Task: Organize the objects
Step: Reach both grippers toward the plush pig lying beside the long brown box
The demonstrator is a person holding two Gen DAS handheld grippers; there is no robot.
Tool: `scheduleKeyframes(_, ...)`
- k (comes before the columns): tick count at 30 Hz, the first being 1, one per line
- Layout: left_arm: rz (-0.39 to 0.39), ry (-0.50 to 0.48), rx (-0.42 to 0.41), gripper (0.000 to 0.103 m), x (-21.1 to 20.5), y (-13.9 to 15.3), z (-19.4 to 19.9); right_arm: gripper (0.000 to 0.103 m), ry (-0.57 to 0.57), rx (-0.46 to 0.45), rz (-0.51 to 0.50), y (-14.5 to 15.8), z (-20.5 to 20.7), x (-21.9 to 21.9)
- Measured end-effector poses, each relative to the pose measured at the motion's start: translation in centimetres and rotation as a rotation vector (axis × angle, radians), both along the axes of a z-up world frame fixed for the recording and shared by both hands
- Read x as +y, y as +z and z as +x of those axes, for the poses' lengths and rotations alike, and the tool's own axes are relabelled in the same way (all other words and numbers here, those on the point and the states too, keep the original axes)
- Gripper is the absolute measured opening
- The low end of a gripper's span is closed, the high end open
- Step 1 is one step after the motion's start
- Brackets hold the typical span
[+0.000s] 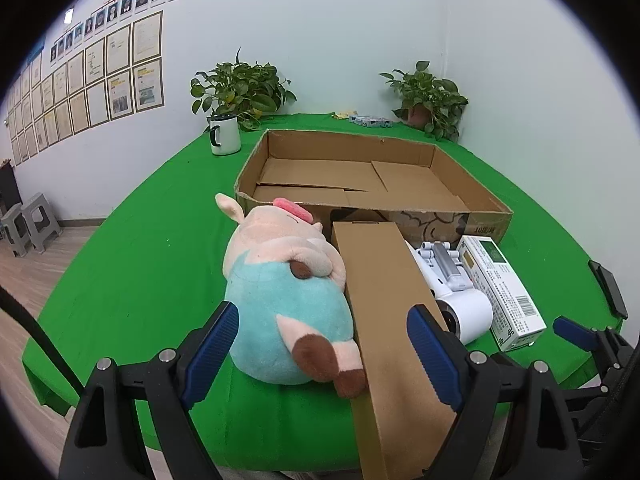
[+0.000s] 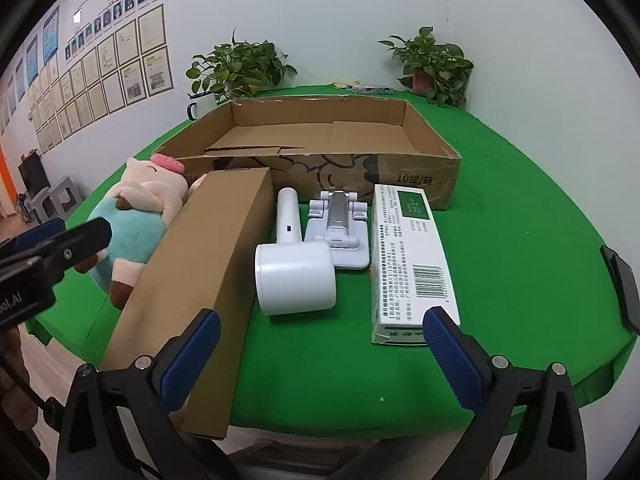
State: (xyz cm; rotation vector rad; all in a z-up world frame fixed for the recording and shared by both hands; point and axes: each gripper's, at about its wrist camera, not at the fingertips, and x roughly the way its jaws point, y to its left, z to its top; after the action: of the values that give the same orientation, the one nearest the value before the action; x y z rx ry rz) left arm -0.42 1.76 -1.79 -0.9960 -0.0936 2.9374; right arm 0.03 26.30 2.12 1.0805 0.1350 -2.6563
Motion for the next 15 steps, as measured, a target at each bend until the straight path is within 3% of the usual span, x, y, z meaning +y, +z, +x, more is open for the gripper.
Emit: scheduleKeyframes(15,0.046,0.031,-0.021,0.086,-3.0,-0.1,-1.7,0.102,0.051,-0.008,-0.041,-0.2,-2.0,-1.8)
